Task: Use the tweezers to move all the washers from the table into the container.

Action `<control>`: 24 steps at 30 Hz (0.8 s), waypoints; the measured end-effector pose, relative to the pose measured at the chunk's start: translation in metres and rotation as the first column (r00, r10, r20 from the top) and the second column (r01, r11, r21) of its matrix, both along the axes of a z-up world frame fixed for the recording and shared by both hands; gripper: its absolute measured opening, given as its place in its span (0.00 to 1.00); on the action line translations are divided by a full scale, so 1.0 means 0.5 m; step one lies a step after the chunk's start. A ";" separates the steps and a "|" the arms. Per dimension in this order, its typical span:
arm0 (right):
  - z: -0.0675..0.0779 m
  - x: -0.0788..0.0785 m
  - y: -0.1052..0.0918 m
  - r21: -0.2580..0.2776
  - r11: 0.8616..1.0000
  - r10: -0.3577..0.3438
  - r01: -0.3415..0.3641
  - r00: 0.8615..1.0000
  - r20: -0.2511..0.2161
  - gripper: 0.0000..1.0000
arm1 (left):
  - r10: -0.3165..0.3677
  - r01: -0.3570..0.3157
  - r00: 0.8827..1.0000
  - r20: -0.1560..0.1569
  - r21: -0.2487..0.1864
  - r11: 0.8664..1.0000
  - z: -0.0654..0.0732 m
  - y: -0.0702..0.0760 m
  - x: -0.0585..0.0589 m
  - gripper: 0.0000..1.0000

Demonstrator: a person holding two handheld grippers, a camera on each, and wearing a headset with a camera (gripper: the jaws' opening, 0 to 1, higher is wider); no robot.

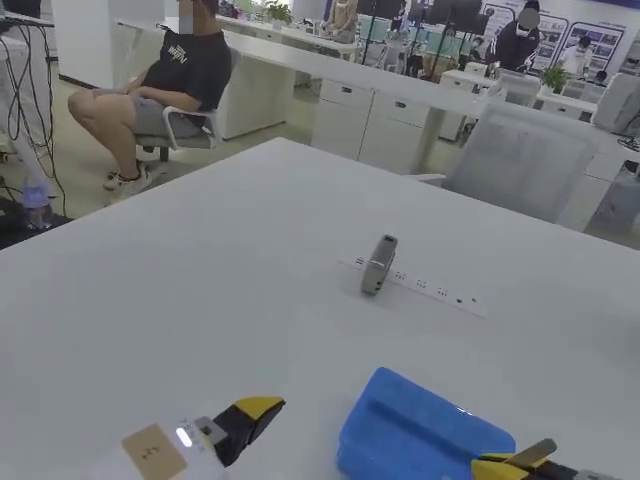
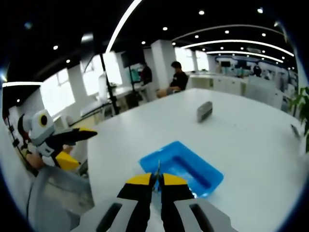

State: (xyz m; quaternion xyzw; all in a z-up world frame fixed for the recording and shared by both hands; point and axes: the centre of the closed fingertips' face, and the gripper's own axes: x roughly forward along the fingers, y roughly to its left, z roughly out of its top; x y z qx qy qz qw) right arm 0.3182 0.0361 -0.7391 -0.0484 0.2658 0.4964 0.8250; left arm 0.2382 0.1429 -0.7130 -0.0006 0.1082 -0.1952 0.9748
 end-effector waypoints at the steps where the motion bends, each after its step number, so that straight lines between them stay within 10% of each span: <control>1: 0.000 0.005 0.000 0.000 1.000 -0.003 0.003 1.000 0.001 0.02 | 0.000 0.000 1.000 0.000 0.000 1.000 0.000 0.000 0.000 0.61; 24: -0.098 0.102 0.034 -0.121 0.993 -0.019 0.016 0.999 -0.027 0.03 | 0.000 0.000 1.000 -0.005 -0.004 1.000 -0.001 0.001 0.001 0.59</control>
